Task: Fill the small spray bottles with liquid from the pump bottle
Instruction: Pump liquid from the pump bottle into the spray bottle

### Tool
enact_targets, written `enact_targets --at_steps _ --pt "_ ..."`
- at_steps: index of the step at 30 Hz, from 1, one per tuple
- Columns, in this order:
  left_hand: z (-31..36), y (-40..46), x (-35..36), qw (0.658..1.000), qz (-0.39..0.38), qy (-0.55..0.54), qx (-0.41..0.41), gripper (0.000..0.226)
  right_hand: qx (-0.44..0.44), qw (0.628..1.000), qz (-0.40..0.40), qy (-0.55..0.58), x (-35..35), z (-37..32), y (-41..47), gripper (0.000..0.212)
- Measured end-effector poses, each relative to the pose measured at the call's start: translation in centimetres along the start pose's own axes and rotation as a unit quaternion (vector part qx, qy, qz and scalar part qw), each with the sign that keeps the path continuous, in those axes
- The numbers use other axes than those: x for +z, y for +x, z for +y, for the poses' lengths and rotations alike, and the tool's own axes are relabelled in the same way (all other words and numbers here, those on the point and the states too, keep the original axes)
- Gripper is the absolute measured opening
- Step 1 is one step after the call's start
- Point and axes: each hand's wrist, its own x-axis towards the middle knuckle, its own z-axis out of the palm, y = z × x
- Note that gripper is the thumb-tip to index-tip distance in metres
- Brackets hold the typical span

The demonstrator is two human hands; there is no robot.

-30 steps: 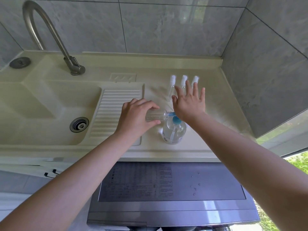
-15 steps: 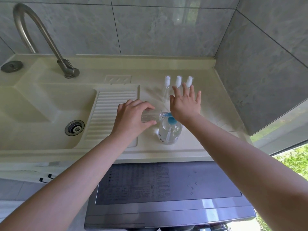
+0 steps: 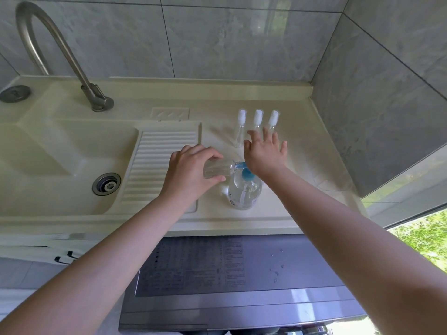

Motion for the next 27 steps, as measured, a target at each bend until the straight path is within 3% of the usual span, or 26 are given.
enact_targets --at_steps 27 --pt "0.16 0.41 -0.19 1.000 -0.024 0.014 -0.003 0.046 -0.044 0.995 0.082 -0.048 0.28 0.20 -0.11 0.048"
